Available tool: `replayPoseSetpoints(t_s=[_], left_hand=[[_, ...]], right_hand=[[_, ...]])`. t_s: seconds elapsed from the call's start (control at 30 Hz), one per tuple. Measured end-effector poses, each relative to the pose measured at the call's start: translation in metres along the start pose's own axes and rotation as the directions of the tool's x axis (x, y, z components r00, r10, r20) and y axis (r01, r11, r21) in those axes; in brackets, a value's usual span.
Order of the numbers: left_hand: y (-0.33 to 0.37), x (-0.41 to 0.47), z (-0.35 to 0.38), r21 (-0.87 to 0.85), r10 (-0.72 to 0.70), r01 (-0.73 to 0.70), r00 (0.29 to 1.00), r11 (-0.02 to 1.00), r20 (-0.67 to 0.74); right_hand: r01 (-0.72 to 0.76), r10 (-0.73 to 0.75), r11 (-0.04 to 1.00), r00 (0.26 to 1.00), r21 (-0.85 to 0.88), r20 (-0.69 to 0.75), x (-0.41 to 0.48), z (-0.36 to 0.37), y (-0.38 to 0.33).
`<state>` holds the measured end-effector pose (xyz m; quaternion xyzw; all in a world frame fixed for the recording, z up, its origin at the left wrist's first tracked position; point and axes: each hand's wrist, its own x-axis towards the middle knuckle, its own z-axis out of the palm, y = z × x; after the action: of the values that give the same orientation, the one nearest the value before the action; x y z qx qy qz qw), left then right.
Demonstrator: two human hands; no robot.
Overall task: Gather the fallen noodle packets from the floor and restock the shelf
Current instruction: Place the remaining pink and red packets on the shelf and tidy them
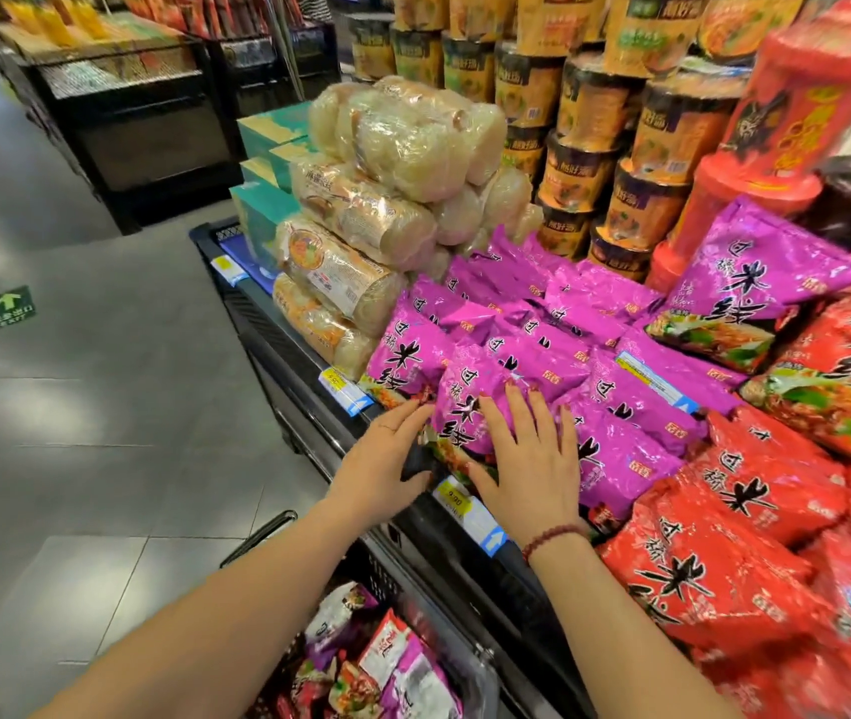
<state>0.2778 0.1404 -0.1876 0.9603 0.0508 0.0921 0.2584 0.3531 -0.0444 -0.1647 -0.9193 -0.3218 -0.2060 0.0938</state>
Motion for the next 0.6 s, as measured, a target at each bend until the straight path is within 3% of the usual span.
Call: replayPoseSetpoints(t_s=[0.13,0.3,0.47,0.6], left_hand=[[-0.019,-0.029,-0.02,0.057,0.065,-0.06,0.994,0.997,-0.093],[-0.058,-0.079,-0.034,0.091,0.088,-0.08,0.993,0.993,-0.08],[-0.122,-0.147,-0.037,0.1,-0.077,0.073,0.996,0.992,0.04],[-0.166,-0.201,-0.028,0.103,-0.228,0.219,0.97,0.97,0.087]], right_hand=[[0.019,-0.017,0.998,0.999,0.054,-0.034,-0.017,-0.012,-0.023],[0.057,-0.059,0.989,0.998,0.136,0.017,-0.052,-0.02,-0.074],[0.028,-0.074,0.981,0.97,0.194,0.233,-0.097,0.005,-0.124],[-0.026,-0.1,0.962,0.892,0.271,0.441,-0.128,0.041,-0.157]])
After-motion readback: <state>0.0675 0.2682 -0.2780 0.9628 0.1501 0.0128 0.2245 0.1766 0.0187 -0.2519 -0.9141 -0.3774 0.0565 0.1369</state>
